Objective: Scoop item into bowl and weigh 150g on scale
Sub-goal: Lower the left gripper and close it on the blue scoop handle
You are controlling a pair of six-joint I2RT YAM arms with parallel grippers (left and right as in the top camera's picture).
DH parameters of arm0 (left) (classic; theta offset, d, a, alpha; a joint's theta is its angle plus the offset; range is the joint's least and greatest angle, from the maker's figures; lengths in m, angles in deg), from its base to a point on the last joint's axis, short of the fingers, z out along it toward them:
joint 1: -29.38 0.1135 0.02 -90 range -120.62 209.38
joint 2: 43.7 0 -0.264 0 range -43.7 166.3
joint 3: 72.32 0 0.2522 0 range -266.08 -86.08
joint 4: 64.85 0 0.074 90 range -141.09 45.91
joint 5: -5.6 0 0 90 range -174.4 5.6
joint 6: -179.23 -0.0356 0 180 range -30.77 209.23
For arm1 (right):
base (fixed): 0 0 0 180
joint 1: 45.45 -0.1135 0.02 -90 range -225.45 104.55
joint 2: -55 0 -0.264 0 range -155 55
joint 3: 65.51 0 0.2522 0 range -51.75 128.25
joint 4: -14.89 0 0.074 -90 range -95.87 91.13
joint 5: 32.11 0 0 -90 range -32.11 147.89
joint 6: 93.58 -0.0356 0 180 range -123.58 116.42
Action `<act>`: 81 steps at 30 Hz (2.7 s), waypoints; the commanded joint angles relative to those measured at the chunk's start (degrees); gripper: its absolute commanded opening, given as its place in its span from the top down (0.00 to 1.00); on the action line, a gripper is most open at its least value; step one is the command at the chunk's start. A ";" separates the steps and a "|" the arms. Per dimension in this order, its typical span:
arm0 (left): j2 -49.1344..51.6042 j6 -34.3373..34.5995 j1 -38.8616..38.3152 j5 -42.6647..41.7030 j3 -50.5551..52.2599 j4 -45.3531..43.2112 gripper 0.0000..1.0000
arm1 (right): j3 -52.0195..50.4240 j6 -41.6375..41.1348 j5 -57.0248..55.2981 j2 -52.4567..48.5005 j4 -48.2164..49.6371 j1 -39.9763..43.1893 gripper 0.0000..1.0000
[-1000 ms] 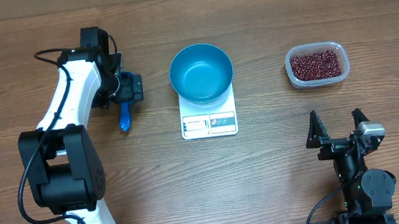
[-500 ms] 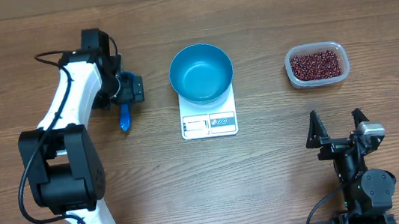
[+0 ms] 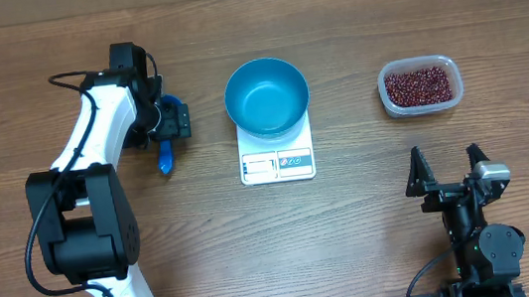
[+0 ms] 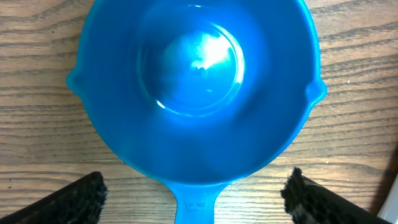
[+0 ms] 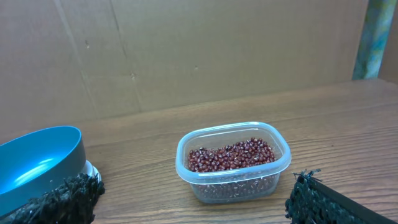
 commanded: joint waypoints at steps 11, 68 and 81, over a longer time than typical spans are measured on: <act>0.72 0.39 -0.22 0.31 0.68 0.37 0.27 | -0.61 0.24 0.13 0.61 0.33 0.15 0.00; 0.72 1.86 -1.60 0.81 1.97 -0.15 0.27 | -0.61 0.24 0.13 0.61 0.33 0.15 0.00; 0.72 1.88 -1.60 0.79 1.97 0.11 0.46 | -0.61 0.24 0.13 0.61 0.33 0.15 0.00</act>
